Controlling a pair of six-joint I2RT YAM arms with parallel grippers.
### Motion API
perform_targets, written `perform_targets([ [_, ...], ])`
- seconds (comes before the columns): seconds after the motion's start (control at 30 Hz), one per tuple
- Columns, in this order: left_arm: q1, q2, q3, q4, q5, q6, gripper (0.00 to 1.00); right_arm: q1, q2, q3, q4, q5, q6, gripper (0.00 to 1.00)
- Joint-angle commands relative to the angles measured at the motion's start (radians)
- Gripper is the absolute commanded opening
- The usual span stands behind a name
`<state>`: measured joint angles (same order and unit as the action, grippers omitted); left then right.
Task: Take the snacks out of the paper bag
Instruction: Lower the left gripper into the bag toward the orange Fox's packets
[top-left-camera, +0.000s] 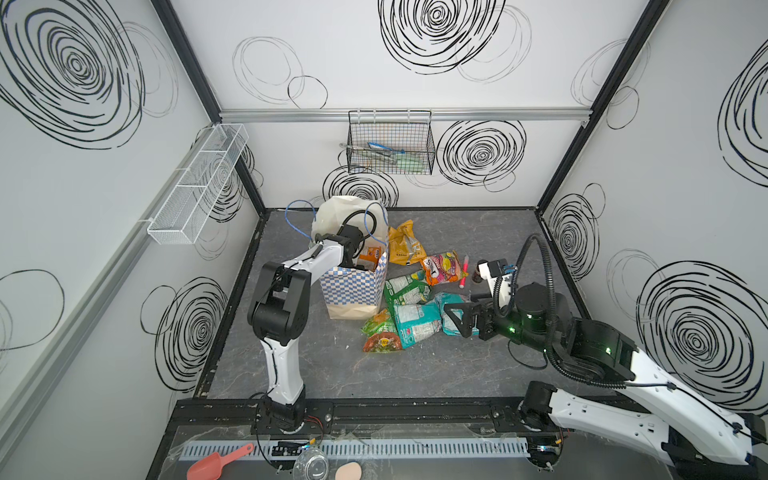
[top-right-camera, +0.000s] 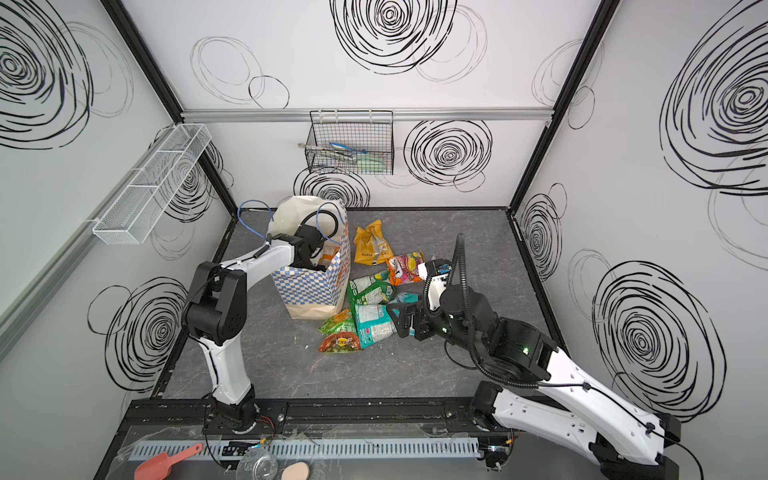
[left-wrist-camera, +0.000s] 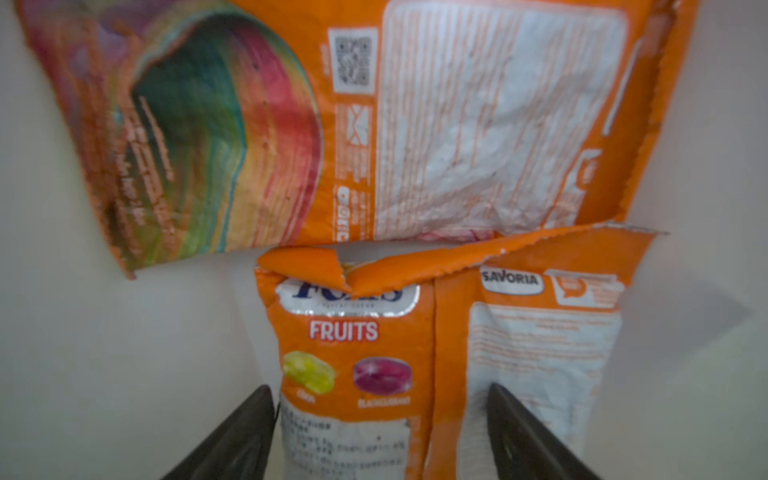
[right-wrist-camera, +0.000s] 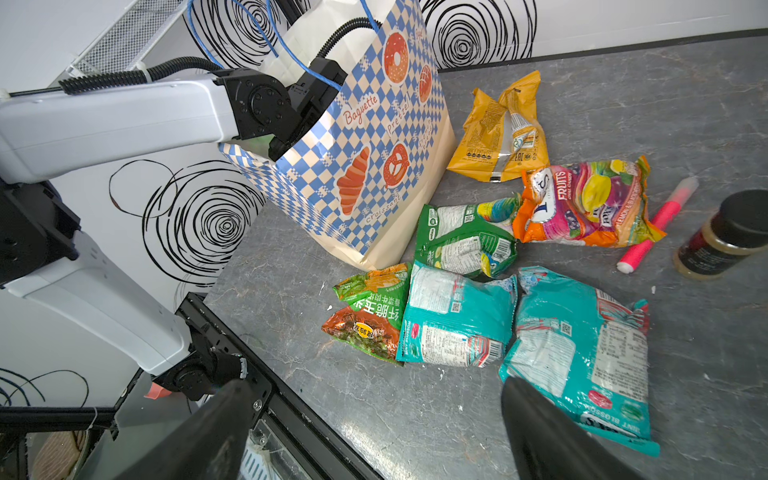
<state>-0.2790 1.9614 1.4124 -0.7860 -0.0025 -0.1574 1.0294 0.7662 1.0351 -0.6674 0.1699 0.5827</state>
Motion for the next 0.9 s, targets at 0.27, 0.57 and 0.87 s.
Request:
perform_targets([
  [0.27, -0.022, 0.134, 0.075, -0.163, -0.085, 0.052, 0.86, 0.008, -0.013, -0.012, 0.027, 0.015, 0.009, 0.97],
  [0.57, -0.020, 0.228, 0.126, -0.212, -0.139, 0.062, 0.91, 0.008, -0.037, -0.029, 0.028, 0.027, 0.010, 0.97],
  [0.87, -0.015, 0.284, 0.125, -0.151, -0.132, 0.053, 0.96, 0.008, -0.047, -0.030, 0.024, 0.031, 0.008, 0.97],
])
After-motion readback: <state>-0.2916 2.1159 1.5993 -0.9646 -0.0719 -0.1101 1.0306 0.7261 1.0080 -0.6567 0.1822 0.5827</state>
